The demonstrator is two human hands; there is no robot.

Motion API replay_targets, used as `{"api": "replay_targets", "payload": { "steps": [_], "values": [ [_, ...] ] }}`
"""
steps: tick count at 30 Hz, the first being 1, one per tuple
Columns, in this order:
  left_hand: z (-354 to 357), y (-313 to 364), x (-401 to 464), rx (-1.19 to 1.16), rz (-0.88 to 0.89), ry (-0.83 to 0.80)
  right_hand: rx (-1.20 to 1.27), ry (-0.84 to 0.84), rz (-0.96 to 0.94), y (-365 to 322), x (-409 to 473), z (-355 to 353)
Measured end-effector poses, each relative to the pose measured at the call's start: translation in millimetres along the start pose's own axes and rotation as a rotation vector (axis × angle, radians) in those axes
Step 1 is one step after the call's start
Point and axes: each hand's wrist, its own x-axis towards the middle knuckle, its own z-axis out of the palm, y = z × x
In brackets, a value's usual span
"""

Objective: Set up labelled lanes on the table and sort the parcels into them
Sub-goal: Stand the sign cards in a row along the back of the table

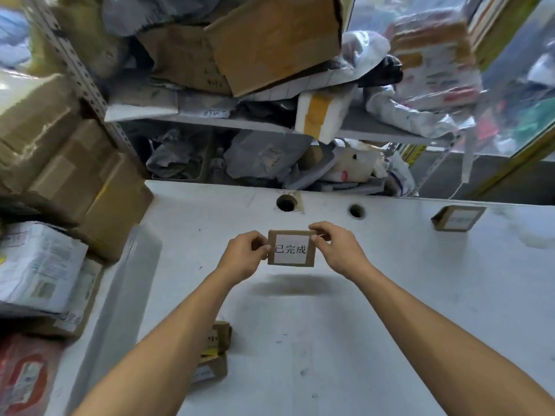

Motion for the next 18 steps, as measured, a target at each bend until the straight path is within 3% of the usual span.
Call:
{"api": "replay_targets", "payload": {
  "steps": [6, 18],
  "values": [
    [84.8, 75.9, 30.7, -0.055, 0.069, -0.011, 0.159, 0.171, 0.123, 67.9, 3.3, -76.0],
    [218.6, 154.7, 102.5, -0.104, 0.023, 0.041, 0.185, 0.194, 0.216, 195.6, 48.6, -159.2]
  ]
}}
